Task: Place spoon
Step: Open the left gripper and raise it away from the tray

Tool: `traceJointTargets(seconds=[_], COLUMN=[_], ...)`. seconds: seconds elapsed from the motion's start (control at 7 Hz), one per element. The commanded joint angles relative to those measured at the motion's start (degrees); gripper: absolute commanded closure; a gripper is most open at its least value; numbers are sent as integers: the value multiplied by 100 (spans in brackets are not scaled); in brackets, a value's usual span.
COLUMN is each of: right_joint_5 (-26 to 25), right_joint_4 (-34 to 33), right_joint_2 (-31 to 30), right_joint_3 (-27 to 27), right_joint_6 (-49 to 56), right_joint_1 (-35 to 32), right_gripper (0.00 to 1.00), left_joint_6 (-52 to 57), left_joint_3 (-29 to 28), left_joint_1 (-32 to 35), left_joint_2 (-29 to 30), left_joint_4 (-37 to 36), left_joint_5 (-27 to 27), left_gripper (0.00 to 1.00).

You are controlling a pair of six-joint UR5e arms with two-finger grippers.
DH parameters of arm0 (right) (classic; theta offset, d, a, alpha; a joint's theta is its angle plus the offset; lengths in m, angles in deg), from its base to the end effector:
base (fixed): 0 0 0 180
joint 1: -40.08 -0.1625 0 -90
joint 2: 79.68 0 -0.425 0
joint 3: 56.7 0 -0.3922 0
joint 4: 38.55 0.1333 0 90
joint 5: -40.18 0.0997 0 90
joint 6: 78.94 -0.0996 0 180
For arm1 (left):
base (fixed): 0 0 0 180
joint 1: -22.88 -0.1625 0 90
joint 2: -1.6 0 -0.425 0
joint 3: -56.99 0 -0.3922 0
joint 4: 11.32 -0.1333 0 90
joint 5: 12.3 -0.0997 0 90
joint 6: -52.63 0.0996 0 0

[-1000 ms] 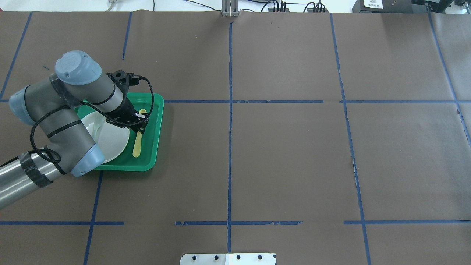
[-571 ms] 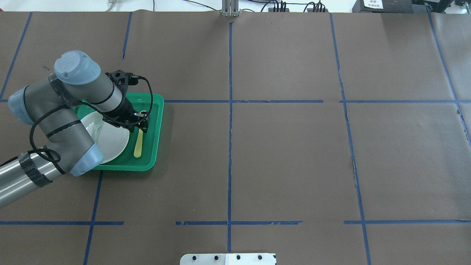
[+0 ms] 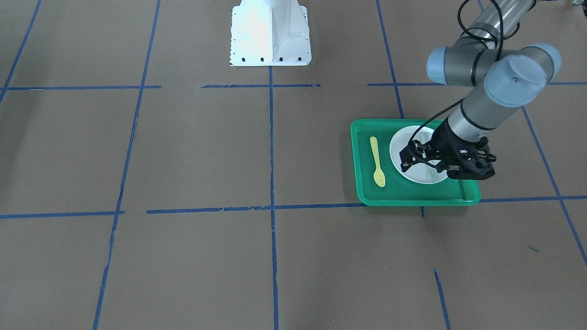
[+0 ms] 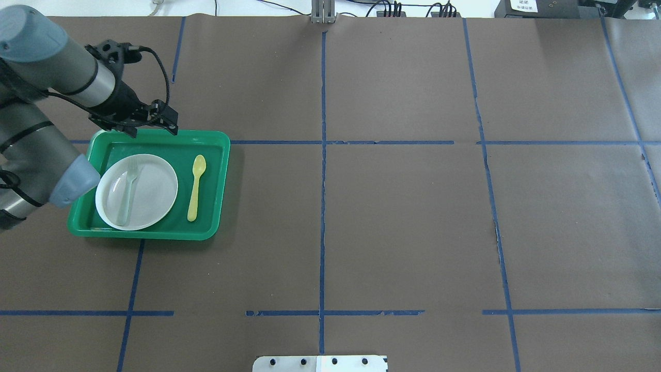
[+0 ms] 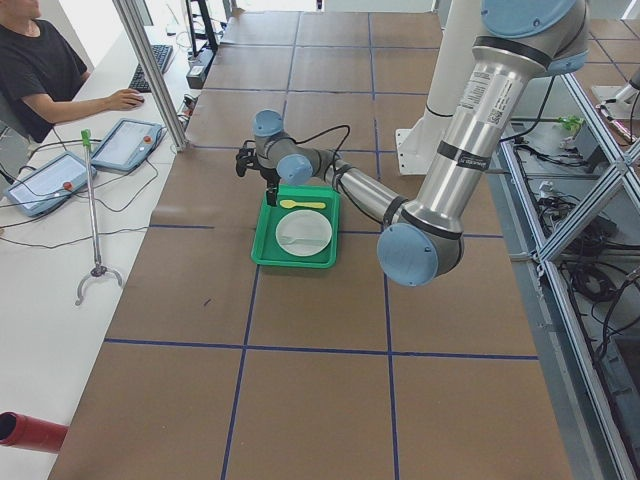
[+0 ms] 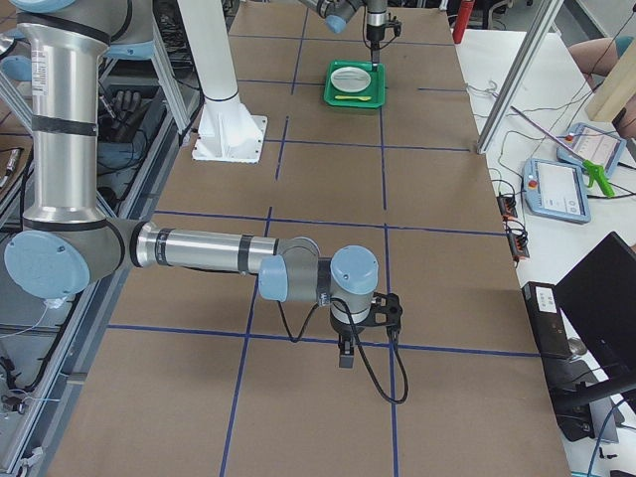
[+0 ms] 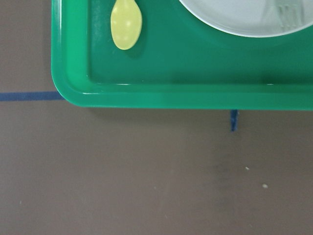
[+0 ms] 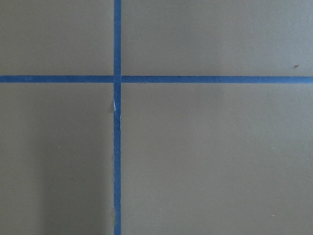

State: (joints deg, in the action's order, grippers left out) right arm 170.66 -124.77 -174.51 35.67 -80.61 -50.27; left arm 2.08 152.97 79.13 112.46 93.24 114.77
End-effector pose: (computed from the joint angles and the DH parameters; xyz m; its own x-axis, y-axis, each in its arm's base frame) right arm 0.0714 -0.4570 0.6763 0.7602 0.0188 0.6494 -0.0283 0.9996 0.0041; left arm 0.2883 -0.5634 0.3762 0.6026 0.0107 -0.7980 0.0765 0.9945 0.0711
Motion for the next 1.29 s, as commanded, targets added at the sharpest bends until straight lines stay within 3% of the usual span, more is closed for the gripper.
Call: traceJointTargets(seconds=[0.0, 0.43, 0.71, 0.86, 1.14], right_joint_5=[-5, 4, 4, -5, 4], right_joint_4=[0, 0, 0, 0, 0], right_joint_2=[0, 0, 0, 0, 0], right_joint_3=[0, 0, 0, 0, 0], right_joint_6=[0, 0, 0, 0, 0], right_joint_1=[0, 0, 0, 0, 0], right_gripper=[0, 0, 0, 0, 0], left_joint_6=[1365, 3799, 4707, 5286, 6351], left_joint_3=[254, 27, -568, -815, -1167], left_joint_1=[919, 2017, 2869, 3266, 3918], left_joint_2=[-528, -1301, -1339, -1339, -1339], left_joint_4=[-487, -718, -709, -796, -1270], left_joint_5=[107, 98, 133, 429, 494], left_gripper=[1, 1, 1, 1, 1])
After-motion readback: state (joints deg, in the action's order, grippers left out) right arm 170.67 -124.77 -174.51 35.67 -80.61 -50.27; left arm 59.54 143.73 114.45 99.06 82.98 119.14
